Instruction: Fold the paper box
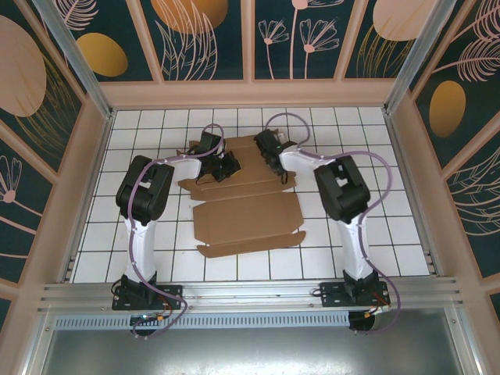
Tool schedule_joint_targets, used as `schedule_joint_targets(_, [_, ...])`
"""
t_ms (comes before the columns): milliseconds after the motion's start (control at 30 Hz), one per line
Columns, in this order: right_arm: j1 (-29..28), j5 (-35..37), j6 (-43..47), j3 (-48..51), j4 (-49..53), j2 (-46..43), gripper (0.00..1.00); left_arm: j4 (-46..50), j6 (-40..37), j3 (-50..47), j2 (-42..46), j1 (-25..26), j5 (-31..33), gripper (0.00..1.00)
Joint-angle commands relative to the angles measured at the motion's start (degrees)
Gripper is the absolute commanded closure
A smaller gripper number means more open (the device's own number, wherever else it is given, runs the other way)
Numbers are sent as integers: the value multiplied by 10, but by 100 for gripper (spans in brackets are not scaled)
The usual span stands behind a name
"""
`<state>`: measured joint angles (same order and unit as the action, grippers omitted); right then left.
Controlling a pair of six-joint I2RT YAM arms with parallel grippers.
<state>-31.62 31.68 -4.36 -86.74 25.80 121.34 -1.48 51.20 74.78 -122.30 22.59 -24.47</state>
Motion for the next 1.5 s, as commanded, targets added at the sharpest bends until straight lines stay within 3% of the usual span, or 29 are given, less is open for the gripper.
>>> schedule_joint_targets(0, [57,-185,-71,61,-68,-128,44,37,3,-17,-16,-8,30,100])
schedule_joint_targets(133, [114,-370,-134,191,-173,-254,36,35,4,-19,-15,-9,30,100])
schedule_joint_targets(233, [125,-436,-155,256,-201,-299,33,33,3,-18,-15,-9,28,100])
schedule_joint_targets(333, [129,-428,-166,301,-206,-310,33,30,4,-18,-17,-9,25,100])
schedule_joint_targets(667, [133,-446,-158,325,-192,-223,40,30,-3,-16,-20,-9,19,100])
schedule_joint_targets(867, [132,-535,-148,318,-219,-187,44,29,-2,-13,-23,-9,15,100])
schedule_joint_targets(1067, [128,-588,-150,321,-242,-208,53,29,-3,-13,-21,-9,14,100])
schedule_joint_targets(1267, [83,-548,-124,295,-207,-214,66,29,-2,-14,-20,-9,14,100])
schedule_joint_targets(1467, [41,-512,-115,260,-188,-149,65,28,-3,-14,-20,-9,13,100])
